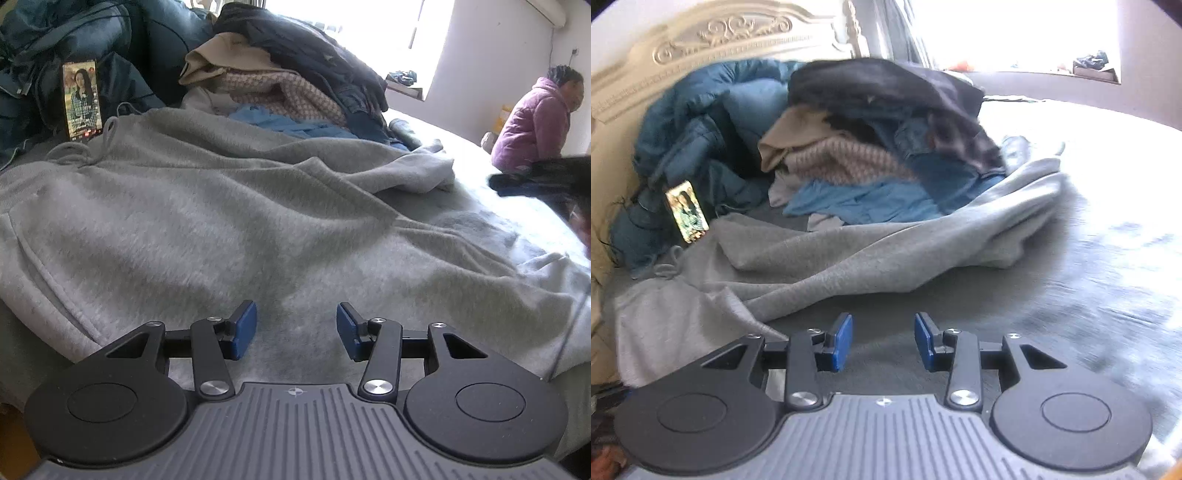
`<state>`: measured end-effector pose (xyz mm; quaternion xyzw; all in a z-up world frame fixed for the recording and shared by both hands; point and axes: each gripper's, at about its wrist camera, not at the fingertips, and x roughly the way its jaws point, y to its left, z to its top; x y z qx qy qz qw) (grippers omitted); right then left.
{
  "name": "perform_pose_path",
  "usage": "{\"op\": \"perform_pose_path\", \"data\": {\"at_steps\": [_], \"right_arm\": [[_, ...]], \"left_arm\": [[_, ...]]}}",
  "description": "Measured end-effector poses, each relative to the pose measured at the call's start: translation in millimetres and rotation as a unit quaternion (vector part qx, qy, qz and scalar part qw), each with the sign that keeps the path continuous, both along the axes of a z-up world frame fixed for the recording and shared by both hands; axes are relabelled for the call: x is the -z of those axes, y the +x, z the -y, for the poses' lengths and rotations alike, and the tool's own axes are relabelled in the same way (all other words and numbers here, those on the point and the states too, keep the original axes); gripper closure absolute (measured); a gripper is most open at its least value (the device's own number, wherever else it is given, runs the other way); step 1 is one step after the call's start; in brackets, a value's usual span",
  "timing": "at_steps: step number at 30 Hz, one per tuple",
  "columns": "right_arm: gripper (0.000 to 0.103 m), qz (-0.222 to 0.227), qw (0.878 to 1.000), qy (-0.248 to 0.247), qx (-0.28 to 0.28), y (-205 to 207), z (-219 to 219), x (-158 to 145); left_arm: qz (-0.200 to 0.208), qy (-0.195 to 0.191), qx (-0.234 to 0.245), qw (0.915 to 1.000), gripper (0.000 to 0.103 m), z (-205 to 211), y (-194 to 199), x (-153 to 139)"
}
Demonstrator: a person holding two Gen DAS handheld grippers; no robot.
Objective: Fold clothes
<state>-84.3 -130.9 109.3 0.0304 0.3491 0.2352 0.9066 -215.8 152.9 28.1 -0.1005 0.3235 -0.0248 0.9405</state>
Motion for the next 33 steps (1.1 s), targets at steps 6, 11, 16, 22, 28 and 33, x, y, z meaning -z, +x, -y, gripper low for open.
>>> {"op": "perform_pose_path", "data": {"at_steps": [6, 11, 16, 22, 28, 33], "right_arm": [[0.063, -0.014, 0.999, -0.012, -0.035, -35.5, 19.6, 0.1], [0.063, -0.011, 0.996, -0.048, -0.073, -53.8, 4.9, 21.8], [0.064, -0.029, 0.99, -0.119, -0.072, -42.7, 5.4, 54.6], [0.064, -0.002, 0.991, -0.134, 0.014, -24.2, 32.7, 53.4], [0.064, 0.02, 0.996, -0.04, 0.08, -52.1, 100.1, 15.7], [0.058, 0.059, 0.985, -0.033, 0.16, -94.9, 181.2, -14.3]], "left_arm": [[0.016, -0.041, 0.044, 0.998, 0.055, 31.2, 8.4, -20.3], [0.003, -0.078, 0.085, 0.9933, 0.055, 78.5, 20.8, -18.7], [-0.029, -0.07, 0.094, 0.9927, 0.055, 111.4, 30.0, -0.8], [-0.037, -0.067, 0.085, 0.9934, 0.055, 112.8, 31.3, 3.1], [-0.04, -0.057, 0.081, 0.9943, 0.055, 110.8, 27.8, -6.8], [-0.019, -0.058, 0.09, 0.994, 0.054, 115.0, 28.2, -20.3]]}}
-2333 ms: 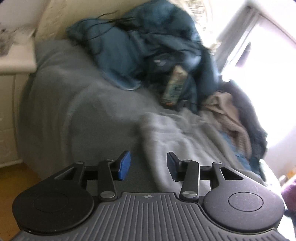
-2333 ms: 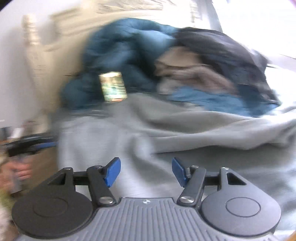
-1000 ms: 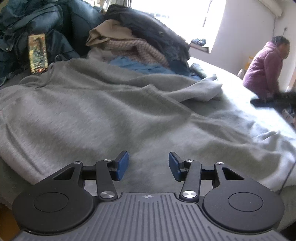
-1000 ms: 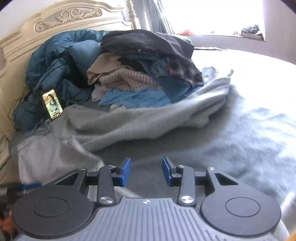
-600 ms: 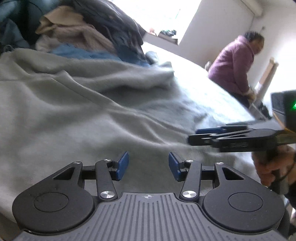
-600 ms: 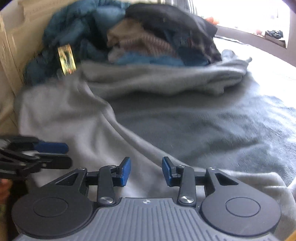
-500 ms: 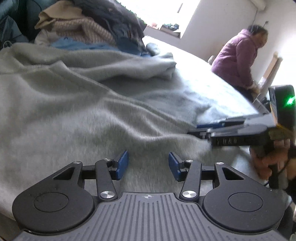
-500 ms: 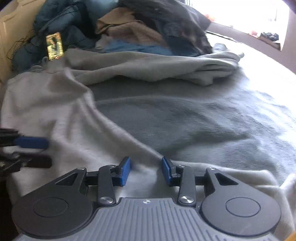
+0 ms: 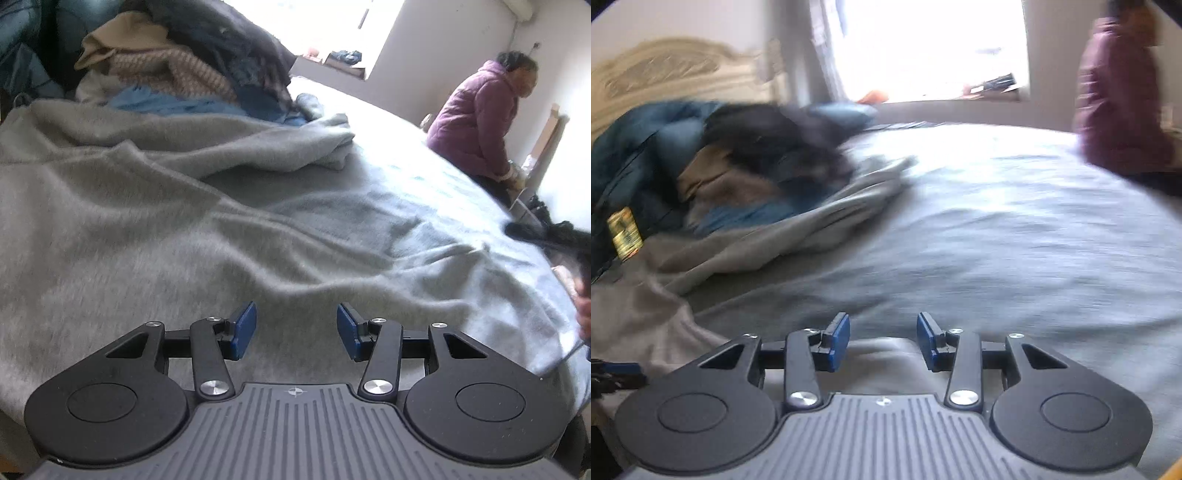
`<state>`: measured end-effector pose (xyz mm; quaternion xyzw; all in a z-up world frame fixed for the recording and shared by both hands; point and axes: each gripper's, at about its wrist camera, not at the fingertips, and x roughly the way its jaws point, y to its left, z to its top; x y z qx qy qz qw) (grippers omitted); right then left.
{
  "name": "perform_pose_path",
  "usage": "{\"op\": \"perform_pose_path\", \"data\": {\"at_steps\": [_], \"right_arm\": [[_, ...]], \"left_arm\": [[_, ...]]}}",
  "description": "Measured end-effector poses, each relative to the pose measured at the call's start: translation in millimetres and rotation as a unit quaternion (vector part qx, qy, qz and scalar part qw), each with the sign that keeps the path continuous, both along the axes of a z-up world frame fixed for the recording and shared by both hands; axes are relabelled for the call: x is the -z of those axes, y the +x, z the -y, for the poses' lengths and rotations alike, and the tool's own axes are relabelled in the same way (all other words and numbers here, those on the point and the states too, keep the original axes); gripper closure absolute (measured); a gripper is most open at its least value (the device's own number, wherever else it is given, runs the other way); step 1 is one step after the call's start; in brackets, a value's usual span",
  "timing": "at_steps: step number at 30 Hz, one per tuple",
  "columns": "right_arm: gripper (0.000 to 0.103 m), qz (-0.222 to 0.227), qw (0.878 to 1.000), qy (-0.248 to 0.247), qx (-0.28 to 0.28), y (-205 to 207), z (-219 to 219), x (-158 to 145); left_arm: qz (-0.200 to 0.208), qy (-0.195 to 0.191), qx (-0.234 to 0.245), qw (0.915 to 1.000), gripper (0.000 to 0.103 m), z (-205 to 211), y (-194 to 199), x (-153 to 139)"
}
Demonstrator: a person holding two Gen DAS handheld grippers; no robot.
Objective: Fold clothes
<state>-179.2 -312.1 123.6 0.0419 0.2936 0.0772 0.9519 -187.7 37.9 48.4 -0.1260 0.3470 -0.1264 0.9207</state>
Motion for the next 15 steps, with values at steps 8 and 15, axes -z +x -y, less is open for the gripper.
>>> {"op": "perform_pose_path", "data": {"at_steps": [8, 15], "right_arm": [[0.052, -0.028, 0.989, 0.057, 0.134, -45.3, 123.2, 11.4], [0.044, -0.041, 0.985, 0.135, 0.104, -47.7, 152.0, 25.2]], "left_arm": [[-0.03, 0.038, 0.015, 0.9987, 0.053, 29.3, 6.5, 19.5], [-0.01, 0.065, 0.017, 0.9977, 0.052, 35.3, -8.8, 13.4]]}}
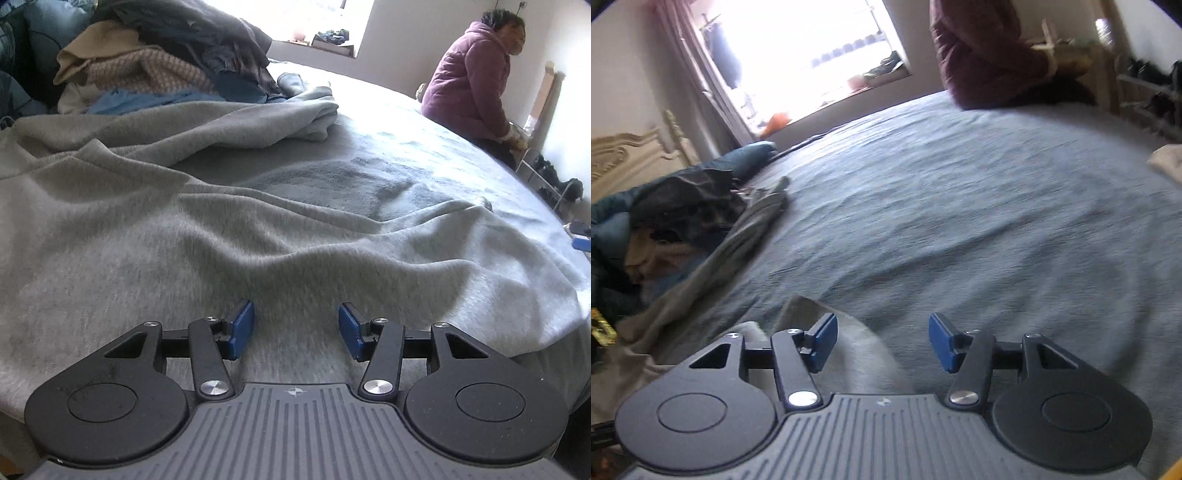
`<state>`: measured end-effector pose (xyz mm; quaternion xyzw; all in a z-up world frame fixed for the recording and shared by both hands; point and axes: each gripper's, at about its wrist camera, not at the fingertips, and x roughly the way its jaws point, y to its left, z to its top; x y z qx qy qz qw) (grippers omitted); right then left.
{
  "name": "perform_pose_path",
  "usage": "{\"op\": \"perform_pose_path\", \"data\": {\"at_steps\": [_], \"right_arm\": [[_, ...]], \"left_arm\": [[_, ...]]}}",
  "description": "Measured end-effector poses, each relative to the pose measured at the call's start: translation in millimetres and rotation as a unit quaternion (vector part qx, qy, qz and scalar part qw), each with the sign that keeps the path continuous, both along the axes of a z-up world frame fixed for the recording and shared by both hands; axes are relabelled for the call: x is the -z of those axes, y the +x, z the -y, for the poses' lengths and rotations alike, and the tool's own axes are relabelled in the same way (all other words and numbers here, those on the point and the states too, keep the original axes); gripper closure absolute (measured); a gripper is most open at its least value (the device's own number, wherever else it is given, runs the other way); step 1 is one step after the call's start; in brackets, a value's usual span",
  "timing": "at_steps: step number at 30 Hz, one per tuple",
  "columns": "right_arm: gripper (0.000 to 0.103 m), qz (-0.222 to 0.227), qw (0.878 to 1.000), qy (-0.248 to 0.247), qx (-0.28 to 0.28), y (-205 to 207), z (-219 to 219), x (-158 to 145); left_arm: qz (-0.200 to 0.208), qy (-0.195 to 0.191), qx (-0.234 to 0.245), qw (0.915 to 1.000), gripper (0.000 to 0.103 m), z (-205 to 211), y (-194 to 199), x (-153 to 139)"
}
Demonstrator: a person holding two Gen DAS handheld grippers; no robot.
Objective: Fold clothes
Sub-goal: 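Grasp the hoodie edge with the right gripper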
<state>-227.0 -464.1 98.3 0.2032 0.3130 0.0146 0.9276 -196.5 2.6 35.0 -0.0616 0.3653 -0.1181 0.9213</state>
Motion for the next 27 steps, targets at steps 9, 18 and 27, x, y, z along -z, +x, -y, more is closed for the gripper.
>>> {"op": "perform_pose_path", "data": {"at_steps": [9, 18, 27], "right_arm": [[0.033, 0.0, 0.99, -0.037, -0.139, 79.5, -49.1, 9.0], [0.032, -0.069, 0.963, -0.058, -0.255, 137.7, -79.0, 40.0], [0.092, -0.04, 0.968, -0.102, -0.226, 113.2, -99.7, 25.8]], "left_arm": [[0.046, -0.015, 0.027, 0.9985, 0.052, 0.1, 10.9, -11.8], [0.056, -0.024, 0.056, 0.9966, 0.052, 14.0, 46.7, -1.2], [0.055, -0.017, 0.05, 0.9971, 0.051, 19.1, 48.4, 13.7]]}}
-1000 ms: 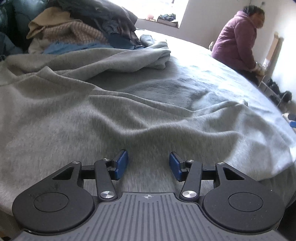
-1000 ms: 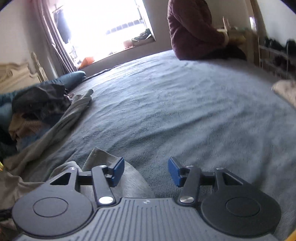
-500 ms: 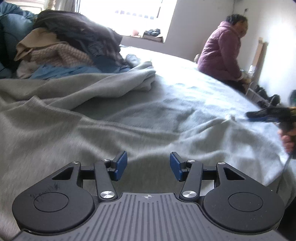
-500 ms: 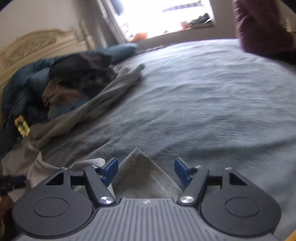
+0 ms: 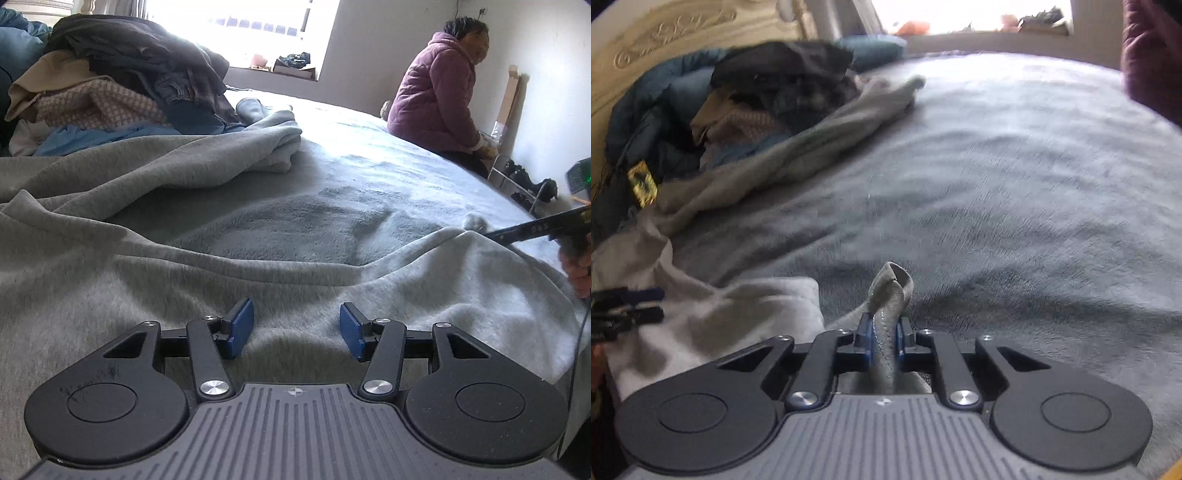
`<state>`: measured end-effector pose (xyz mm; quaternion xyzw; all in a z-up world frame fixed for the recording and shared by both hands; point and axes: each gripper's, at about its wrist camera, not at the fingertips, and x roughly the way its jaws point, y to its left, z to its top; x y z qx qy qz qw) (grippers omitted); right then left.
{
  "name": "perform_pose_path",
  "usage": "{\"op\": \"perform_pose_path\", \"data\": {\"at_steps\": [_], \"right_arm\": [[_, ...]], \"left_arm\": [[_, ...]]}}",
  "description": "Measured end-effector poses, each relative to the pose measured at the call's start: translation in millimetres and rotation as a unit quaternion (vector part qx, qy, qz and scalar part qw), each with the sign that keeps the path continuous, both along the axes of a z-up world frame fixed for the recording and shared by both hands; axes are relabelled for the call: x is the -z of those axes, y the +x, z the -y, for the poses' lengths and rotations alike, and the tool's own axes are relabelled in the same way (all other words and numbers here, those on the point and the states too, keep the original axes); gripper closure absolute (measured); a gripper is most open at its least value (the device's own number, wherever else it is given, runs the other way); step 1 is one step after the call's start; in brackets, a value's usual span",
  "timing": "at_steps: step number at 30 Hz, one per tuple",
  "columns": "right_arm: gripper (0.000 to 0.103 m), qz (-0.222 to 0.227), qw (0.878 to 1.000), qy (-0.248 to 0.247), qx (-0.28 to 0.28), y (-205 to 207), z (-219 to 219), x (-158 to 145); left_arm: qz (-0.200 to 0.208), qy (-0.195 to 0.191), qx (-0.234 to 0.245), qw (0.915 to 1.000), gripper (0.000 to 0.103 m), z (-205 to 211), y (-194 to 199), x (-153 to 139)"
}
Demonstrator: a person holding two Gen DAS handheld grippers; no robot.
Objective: Fold clothes
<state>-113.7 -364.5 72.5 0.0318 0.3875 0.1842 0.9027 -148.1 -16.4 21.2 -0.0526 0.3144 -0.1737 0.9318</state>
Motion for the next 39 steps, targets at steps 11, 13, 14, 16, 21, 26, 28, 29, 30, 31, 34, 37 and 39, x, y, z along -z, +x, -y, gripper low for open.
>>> {"op": "perform_pose_path", "data": {"at_steps": [11, 13, 14, 16, 21, 26, 28, 29, 30, 31, 34, 37, 39], "right_arm": [[0.093, 0.094, 0.971, 0.042, 0.216, -36.9, 91.7, -33.5], [0.093, 0.094, 0.966, 0.055, 0.233, -38.1, 103.0, -29.3], [0.093, 0.093, 0.965, 0.06, 0.238, -38.3, 106.3, -26.8], [0.093, 0.094, 0.963, 0.064, 0.243, -37.3, 110.2, -21.4], [0.089, 0.05, 0.961, 0.08, 0.261, -17.7, 121.7, 5.6], [0.05, -0.002, 0.926, 0.203, 0.318, -18.6, 167.4, 27.3], [0.038, -0.004, 0.894, 0.289, 0.343, -35.0, 195.3, 29.8], [0.037, -0.001, 0.881, 0.322, 0.347, -47.2, 205.2, 29.5], [0.036, 0.001, 0.873, 0.345, 0.346, -61.4, 211.2, 27.9], [0.034, 0.003, 0.864, 0.367, 0.345, -75.7, 217.2, 26.4], [0.025, -0.007, 0.862, 0.387, 0.328, -115.2, 213.2, 23.8], [0.023, -0.031, 0.862, 0.398, 0.313, -154.7, 194.6, 30.2], [0.023, -0.047, 0.854, 0.411, 0.315, -180.5, 183.2, 38.8]], "left_arm": [[0.007, 0.017, -0.006, 0.9998, 0.051, -1.9, 0.3, -1.1], [0.008, 0.018, -0.009, 0.9998, 0.051, -1.9, 2.1, -1.0], [0.008, 0.018, -0.011, 0.9997, 0.051, -2.3, 3.3, -0.9], [0.007, 0.021, -0.015, 0.9996, 0.051, -3.0, 6.3, 0.0], [0.003, 0.03, -0.028, 0.9992, 0.051, -5.7, 14.0, 5.6], [0.005, 0.035, -0.03, 0.9989, 0.049, -7.1, 12.0, 3.9], [0.008, 0.041, -0.036, 0.9985, 0.049, -7.4, 10.4, 0.2], [0.01, 0.044, -0.041, 0.9982, 0.048, -7.8, 8.8, -2.4], [0.013, 0.043, -0.044, 0.998, 0.048, -8.0, 5.9, -6.3], [0.018, 0.039, -0.046, 0.998, 0.048, -7.7, 2.3, -11.0], [0.03, 0.01, -0.026, 0.9992, 0.047, 1.8, -11.3, -27.5], [0.04, -0.026, 0.033, 0.9983, 0.045, 27.9, -24.3, -40.7], [0.051, -0.027, 0.084, 0.9948, 0.043, 54.3, -35.1, -46.1]]}}
